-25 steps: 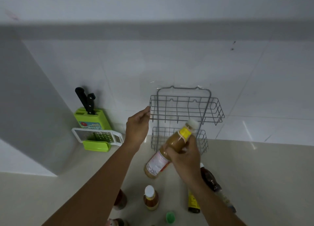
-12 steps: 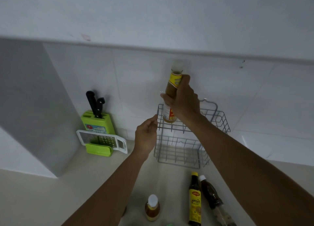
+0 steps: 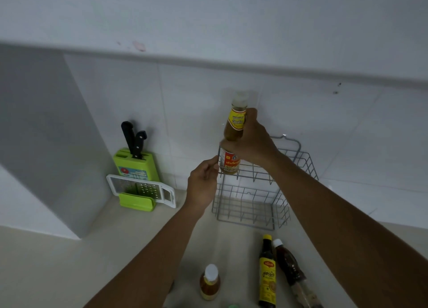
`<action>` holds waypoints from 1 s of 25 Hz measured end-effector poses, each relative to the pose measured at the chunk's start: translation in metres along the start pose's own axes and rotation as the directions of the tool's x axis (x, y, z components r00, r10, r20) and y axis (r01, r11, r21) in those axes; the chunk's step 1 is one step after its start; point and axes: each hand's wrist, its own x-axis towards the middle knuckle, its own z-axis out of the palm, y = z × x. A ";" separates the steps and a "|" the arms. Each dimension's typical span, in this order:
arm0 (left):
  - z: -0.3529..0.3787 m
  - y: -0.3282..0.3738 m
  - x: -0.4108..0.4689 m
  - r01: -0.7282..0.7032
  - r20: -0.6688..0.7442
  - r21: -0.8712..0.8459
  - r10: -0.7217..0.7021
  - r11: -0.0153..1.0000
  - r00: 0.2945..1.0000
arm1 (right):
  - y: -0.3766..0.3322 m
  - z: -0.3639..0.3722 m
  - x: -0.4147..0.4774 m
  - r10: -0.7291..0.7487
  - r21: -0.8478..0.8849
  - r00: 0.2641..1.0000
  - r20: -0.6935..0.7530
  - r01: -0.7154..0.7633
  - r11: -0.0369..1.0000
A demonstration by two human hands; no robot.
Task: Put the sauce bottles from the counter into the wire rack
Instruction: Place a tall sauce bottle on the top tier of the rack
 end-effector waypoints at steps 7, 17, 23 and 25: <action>0.000 0.004 -0.003 -0.003 -0.002 -0.018 0.003 1.000 1.000 | 0.001 -0.007 0.001 -0.024 0.064 0.998 0.053 0.020 0.998; -0.001 0.010 -0.007 0.030 0.002 0.033 -0.030 0.999 1.000 | 0.004 0.001 -0.009 -0.036 0.036 0.999 0.019 0.036 0.999; -0.005 0.020 -0.028 0.257 0.068 0.207 -0.276 0.944 0.959 | 0.015 -0.017 -0.023 0.042 0.104 0.994 0.097 -0.052 0.993; 0.002 0.028 -0.043 0.286 0.203 0.361 -0.374 0.888 0.905 | 0.027 -0.030 -0.040 0.068 0.103 0.997 0.042 -0.072 0.992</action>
